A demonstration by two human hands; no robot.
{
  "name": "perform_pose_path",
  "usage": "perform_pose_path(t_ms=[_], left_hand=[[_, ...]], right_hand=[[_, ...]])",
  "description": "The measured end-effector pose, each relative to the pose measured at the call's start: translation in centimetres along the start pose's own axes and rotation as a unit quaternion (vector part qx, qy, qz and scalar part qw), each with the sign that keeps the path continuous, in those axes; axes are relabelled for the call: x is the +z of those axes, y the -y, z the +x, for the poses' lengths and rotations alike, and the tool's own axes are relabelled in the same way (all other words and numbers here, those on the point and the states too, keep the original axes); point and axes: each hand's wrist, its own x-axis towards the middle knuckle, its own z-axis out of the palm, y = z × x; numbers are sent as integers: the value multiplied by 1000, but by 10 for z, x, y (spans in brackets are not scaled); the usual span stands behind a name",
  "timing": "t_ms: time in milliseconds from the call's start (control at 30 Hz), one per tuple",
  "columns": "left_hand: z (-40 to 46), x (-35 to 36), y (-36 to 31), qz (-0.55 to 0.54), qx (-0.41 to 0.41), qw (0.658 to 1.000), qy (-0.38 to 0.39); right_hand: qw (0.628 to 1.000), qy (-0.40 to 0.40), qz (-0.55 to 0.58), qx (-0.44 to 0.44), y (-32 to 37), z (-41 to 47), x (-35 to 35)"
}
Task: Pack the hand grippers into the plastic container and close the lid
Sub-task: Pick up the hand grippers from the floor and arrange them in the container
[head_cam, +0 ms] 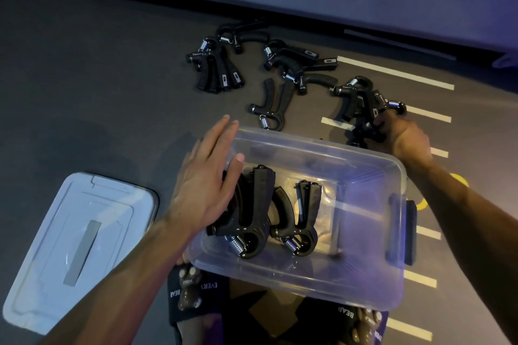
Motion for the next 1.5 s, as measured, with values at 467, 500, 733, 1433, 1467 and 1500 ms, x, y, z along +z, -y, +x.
perform_pose_path(t_ms=[467, 500, 733, 1433, 1467, 1500], left_hand=[[-1, -1, -3, 17, 12, 1000, -5], [-1, -1, -2, 20, 12, 1000, -7], [-2, 0, 0, 31, 17, 999, -12], [-2, -2, -2, 11, 17, 1000, -8], [-2, -2, -1, 11, 16, 1000, -8], [-2, -2, -1, 12, 15, 1000, -7]], right_hand=[[862, -110, 457, -189, 101, -83, -112], [856, -77, 467, -206, 106, -93, -112], [789, 119, 576, -179, 108, -140, -84], [856, 107, 462, 205, 86, -156, 49], [849, 105, 471, 218, 85, -157, 53], [843, 103, 476, 226, 85, -159, 55]])
